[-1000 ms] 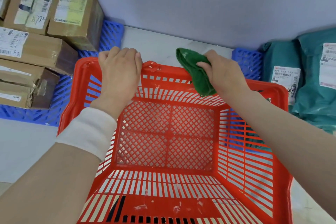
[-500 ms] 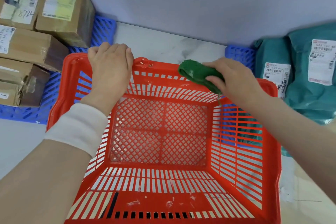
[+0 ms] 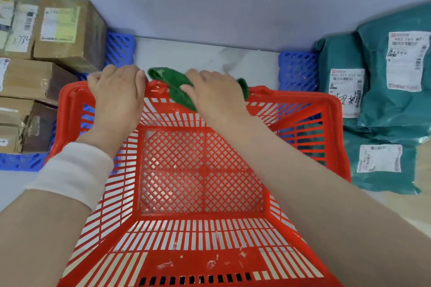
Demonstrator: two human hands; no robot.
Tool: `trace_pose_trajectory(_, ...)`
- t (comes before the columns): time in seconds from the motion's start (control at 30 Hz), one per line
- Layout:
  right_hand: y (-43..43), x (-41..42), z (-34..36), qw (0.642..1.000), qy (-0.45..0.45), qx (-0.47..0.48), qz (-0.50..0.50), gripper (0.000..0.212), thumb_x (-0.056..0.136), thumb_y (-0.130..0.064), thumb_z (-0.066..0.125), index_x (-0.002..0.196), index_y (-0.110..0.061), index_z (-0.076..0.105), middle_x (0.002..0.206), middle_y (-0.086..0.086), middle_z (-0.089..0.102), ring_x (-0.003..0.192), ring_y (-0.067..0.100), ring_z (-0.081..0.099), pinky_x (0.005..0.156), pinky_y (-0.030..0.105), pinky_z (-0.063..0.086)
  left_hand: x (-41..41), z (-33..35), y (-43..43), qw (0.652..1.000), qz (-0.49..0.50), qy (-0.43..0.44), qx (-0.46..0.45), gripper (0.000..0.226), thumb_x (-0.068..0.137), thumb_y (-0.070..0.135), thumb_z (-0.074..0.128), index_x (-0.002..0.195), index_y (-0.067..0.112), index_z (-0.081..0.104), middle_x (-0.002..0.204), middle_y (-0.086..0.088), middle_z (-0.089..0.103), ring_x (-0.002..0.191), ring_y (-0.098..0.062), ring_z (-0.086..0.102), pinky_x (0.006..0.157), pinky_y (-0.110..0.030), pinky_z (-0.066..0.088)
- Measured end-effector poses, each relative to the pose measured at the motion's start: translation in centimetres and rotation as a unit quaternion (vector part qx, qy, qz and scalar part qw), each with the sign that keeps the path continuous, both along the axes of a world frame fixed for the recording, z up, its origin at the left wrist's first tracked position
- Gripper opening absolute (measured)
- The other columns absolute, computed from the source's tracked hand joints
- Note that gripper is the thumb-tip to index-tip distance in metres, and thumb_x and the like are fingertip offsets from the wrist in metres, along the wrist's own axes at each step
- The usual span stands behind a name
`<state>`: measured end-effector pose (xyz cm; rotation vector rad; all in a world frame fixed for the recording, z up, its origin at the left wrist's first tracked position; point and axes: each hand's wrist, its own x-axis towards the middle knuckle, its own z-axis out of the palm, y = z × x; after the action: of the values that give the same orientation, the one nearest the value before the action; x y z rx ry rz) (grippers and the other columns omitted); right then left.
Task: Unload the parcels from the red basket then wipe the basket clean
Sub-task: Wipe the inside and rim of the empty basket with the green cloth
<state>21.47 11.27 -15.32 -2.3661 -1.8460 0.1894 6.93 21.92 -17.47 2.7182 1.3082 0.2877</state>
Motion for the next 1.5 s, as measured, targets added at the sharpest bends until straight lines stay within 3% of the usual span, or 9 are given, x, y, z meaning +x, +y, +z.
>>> trace_pose_trajectory(0.1,-0.7,0.5,-0.7,0.999,0.022,0.012,0.035,0.043,0.097,-0.036,0.035,0.131,-0.015,0.049,0.114,0.007,0.064,0.104,0.028,0.059,0.084,0.037,0.041,0.1,0.3,-0.1,1.000,-0.003,0.003,-0.001,0.037,0.095,0.022,0.025,0.079,0.005,0.054,0.081,-0.021,0.061,0.086,-0.037,0.052,0.077,-0.040,0.020)
trace_pose_trajectory(0.2,-3.5,4.0,-0.4,0.992,-0.051,0.060,0.094,0.045,0.086,-0.032,0.038,0.116,-0.011,0.063,0.099,0.006,0.072,0.082,0.025,0.070,0.070,0.033,0.052,0.2,0.4,-0.1,1.000,-0.001,0.006,0.004,0.039,0.094,0.023,0.022,0.076,0.006,0.053,0.079,-0.020,0.061,0.084,-0.037,0.051,0.075,-0.040,0.019)
trace_pose_trajectory(0.33,-6.5,7.1,-1.1,0.975,-0.125,0.091,0.162,0.039,0.084,-0.023,0.048,0.115,-0.006,0.064,0.106,0.009,0.071,0.091,0.025,0.069,0.080,0.035,0.054,0.3,0.4,-0.3,1.000,0.007,0.005,0.002,0.039,0.092,0.023,0.022,0.076,0.007,0.054,0.078,-0.020,0.061,0.082,-0.037,0.052,0.074,-0.040,0.019)
trace_pose_trajectory(0.67,-4.3,5.6,-1.9,0.979,-0.087,0.166,0.083,0.039,0.078,-0.040,0.054,0.089,-0.007,0.071,0.070,0.006,0.069,0.058,0.026,0.064,0.057,0.028,0.049,0.9,0.2,-0.3,1.000,0.021,-0.008,-0.007,0.040,0.095,0.024,0.023,0.080,0.009,0.057,0.084,-0.015,0.063,0.087,-0.033,0.051,0.077,-0.037,0.018)
trace_pose_trajectory(1.03,-0.4,-0.7,-3.0,0.976,-0.087,0.195,0.031,0.041,0.081,-0.041,0.050,0.098,-0.010,0.070,0.088,0.000,0.073,0.072,0.022,0.067,0.068,0.030,0.047,0.3,0.6,-0.6,1.000,-0.006,0.006,-0.025,0.046,0.091,0.033,0.019,0.084,0.010,0.058,0.083,-0.012,0.064,0.085,-0.033,0.054,0.077,-0.036,0.020)
trace_pose_trajectory(1.27,-2.5,-4.0,-2.6,0.950,0.006,0.292,-0.112,0.025,0.090,-0.015,0.052,0.105,-0.002,0.067,0.114,0.009,0.068,0.111,0.024,0.062,0.100,0.039,0.042,-0.8,1.3,0.2,0.993,-0.098,0.015,-0.070,0.043,0.089,0.045,0.030,0.090,0.015,0.061,0.087,-0.010,0.066,0.088,-0.033,0.056,0.080,-0.036,0.022)
trace_pose_trajectory(1.33,-3.9,-6.8,-1.7,0.918,0.101,0.328,-0.200,0.027,0.092,-0.012,0.049,0.114,-0.004,0.061,0.120,0.006,0.064,0.116,0.018,0.057,0.104,0.033,0.041,-0.9,1.4,0.1,0.991,-0.105,0.022,-0.076,0.043,0.089,0.045,0.032,0.092,0.016,0.063,0.087,-0.010,0.066,0.088,-0.033,0.057,0.079,-0.036,0.022)
trace_pose_trajectory(1.4,-4.9,-9.8,-1.1,0.837,0.184,0.362,-0.367,0.032,0.090,-0.011,0.050,0.122,-0.013,0.055,0.122,-0.005,0.060,0.115,0.002,0.055,0.102,0.018,0.040,-0.9,1.3,0.3,0.990,-0.116,0.029,-0.075,0.042,0.090,0.044,0.033,0.091,0.015,0.063,0.086,-0.010,0.066,0.086,-0.033,0.057,0.078,-0.036,0.022)
trace_pose_trajectory(1.5,-5.1,-12.2,-1.2,0.585,0.335,0.460,-0.578,0.044,0.093,-0.007,0.047,0.137,-0.012,0.040,0.138,0.009,0.051,0.124,0.013,0.052,0.103,0.024,0.042,-0.8,1.2,0.3,0.991,-0.115,0.026,-0.064,0.042,0.091,0.042,0.033,0.087,0.013,0.063,0.083,-0.011,0.065,0.083,-0.033,0.057,0.077,-0.036,0.021)
